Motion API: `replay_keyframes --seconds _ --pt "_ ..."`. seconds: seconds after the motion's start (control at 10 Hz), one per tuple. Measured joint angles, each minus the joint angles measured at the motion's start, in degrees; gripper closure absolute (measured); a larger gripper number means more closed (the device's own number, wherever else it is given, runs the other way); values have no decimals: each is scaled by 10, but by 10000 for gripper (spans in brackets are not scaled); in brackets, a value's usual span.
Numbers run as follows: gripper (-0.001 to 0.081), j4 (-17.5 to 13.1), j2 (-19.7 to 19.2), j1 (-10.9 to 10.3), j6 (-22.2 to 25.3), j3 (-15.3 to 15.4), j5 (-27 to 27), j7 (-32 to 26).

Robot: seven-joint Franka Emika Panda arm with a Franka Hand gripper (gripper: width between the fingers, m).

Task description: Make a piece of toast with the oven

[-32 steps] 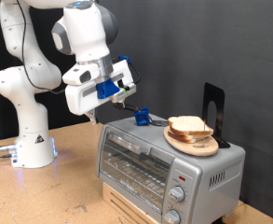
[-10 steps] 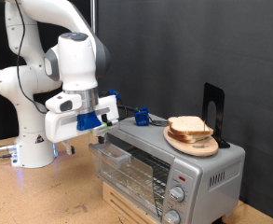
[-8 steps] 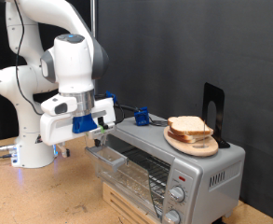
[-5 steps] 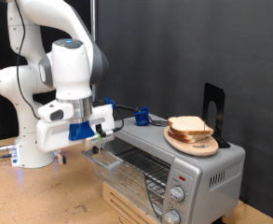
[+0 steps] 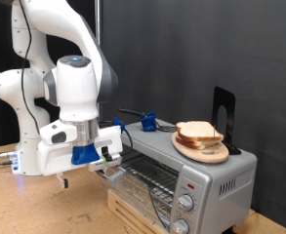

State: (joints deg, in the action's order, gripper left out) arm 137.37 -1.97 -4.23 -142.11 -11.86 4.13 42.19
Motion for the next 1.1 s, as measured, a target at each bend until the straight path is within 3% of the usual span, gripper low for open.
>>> replay_keyframes --seconds 0.4,0.9,1.1 --pt "-2 -6 5 0 -3 -1 38 -50" --pt "-2 6 -1 4 10 -16 -34 -17" --pt "-2 7 -5 7 4 -19 -36 -17"
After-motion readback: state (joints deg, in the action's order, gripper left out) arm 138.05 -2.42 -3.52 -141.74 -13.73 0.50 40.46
